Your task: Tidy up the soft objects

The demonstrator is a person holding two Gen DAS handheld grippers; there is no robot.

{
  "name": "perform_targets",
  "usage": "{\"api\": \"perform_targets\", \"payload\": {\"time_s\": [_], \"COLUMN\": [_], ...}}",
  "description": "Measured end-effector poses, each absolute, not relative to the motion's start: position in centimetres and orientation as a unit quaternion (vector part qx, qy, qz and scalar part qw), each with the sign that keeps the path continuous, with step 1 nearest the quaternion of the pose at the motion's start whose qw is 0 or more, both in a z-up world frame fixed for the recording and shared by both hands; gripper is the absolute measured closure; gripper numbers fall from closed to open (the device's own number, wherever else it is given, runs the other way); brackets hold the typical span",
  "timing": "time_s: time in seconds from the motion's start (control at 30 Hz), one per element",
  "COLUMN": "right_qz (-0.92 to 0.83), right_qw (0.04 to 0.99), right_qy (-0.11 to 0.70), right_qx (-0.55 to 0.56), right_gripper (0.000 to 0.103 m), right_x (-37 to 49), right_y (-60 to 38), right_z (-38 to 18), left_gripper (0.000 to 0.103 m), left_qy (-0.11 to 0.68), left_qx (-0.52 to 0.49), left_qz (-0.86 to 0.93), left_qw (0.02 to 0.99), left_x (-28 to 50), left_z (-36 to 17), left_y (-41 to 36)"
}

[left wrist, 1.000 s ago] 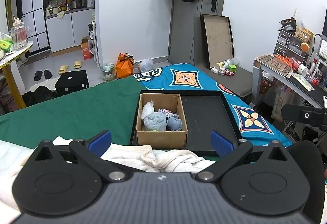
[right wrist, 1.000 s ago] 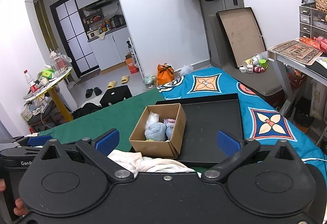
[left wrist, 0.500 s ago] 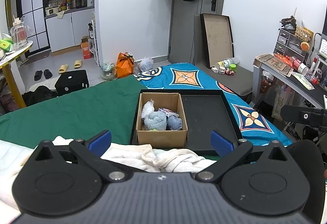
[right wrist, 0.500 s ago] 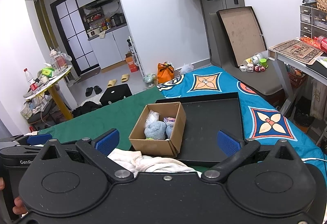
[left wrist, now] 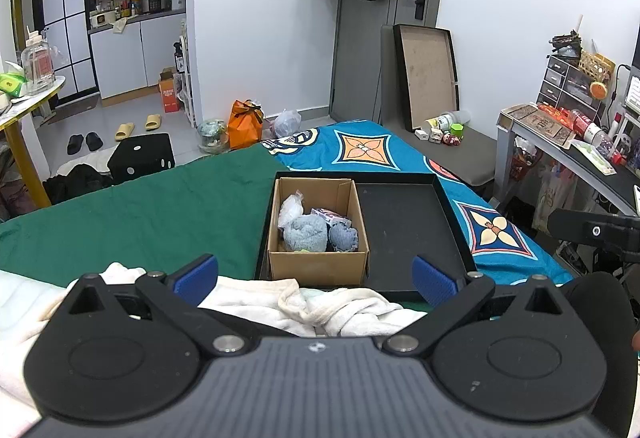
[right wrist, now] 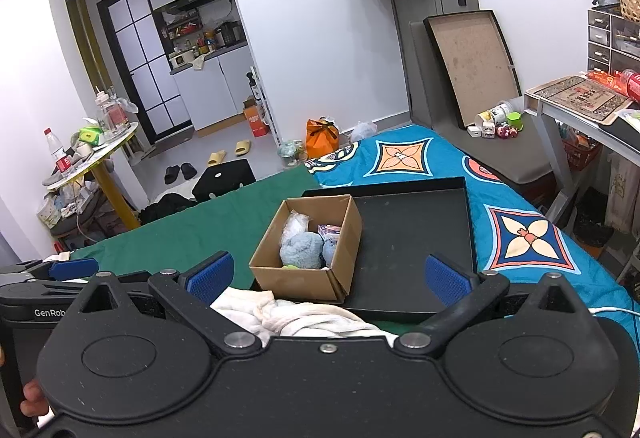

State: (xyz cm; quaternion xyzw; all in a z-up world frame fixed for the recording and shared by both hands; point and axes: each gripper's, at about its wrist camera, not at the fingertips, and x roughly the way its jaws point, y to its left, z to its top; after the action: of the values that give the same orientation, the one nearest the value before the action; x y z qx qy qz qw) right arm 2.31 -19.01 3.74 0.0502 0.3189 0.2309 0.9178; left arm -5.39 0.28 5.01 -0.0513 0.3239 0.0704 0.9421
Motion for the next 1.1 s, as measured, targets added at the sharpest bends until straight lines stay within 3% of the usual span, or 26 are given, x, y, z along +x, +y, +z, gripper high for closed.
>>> {"api": "perform_targets", "payload": {"time_s": [1.1], "right_qz": [0.227], "right_qw": [0.918], "right_qy": [0.324], "right_qx": [0.043], "right_gripper": [0.000], "right_x": [2.53], "right_y": [-19.06], "right_z": [3.53], "left_gripper": [0.001], "left_qy": [0.331], "left_qx": [-0.049], "left_qz": [0.062], "left_qw": [0.940], "left_x": [-5.27], "left_z": [4.06], "left_y": [-0.08]}}
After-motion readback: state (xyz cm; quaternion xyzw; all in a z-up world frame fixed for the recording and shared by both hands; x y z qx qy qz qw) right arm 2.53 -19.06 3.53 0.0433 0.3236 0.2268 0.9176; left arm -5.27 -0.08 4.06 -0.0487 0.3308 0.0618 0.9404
